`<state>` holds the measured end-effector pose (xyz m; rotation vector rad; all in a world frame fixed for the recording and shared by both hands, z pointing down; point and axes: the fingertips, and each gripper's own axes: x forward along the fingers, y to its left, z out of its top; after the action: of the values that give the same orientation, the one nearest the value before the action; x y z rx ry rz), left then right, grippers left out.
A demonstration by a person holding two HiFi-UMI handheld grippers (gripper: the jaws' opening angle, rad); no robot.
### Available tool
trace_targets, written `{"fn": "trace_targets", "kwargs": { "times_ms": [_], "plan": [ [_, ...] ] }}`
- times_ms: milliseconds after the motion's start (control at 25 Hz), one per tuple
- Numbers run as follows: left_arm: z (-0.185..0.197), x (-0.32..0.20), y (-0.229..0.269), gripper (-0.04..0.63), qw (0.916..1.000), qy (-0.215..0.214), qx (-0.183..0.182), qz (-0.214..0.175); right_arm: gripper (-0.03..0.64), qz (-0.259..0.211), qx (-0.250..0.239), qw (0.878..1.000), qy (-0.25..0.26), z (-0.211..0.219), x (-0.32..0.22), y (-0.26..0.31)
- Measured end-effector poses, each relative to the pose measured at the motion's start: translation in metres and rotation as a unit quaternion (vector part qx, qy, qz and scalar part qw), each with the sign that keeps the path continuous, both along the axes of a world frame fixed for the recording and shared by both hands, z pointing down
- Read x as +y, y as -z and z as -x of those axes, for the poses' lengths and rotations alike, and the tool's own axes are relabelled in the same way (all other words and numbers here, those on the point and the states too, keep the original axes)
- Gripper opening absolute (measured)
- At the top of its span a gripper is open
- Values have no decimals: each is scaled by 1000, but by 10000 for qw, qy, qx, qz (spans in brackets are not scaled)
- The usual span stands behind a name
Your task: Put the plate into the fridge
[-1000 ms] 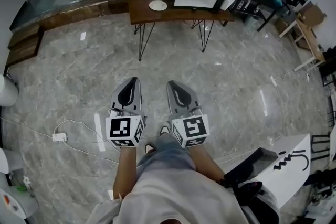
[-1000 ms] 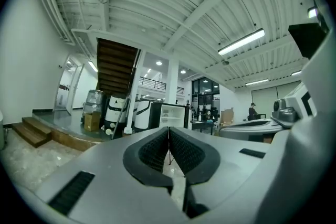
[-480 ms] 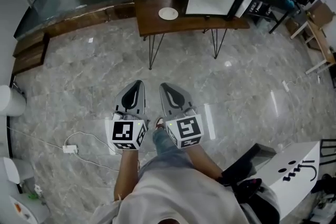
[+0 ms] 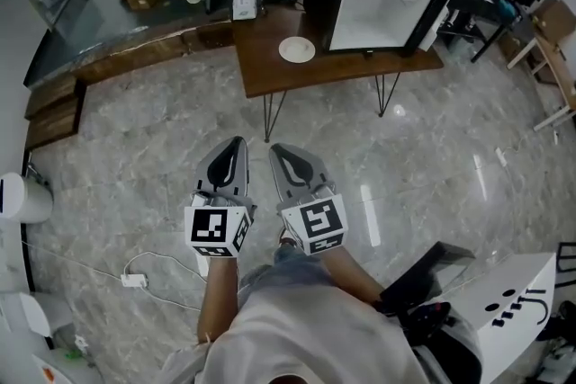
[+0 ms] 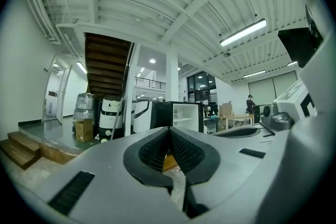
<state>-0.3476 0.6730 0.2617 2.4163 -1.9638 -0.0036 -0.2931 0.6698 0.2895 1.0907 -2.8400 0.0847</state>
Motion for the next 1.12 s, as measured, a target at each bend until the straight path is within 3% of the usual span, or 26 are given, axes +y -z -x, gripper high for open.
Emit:
{"fn": "trace_targets", "kwargs": {
  "times_ms": [280,680,1120],
  "plan": [
    [70,-87,-6,20,9999,37,80,82,18,207,120,9996,143,71,-84,-19],
    [185,-219,-24,20,9982,-428,378,182,18,368,299,9988,73,204,-204,-38],
    [408,-374,-23,20,9919,-1169,462,185,18,305,526,9978,-272,449,-348,-36]
  ]
}}
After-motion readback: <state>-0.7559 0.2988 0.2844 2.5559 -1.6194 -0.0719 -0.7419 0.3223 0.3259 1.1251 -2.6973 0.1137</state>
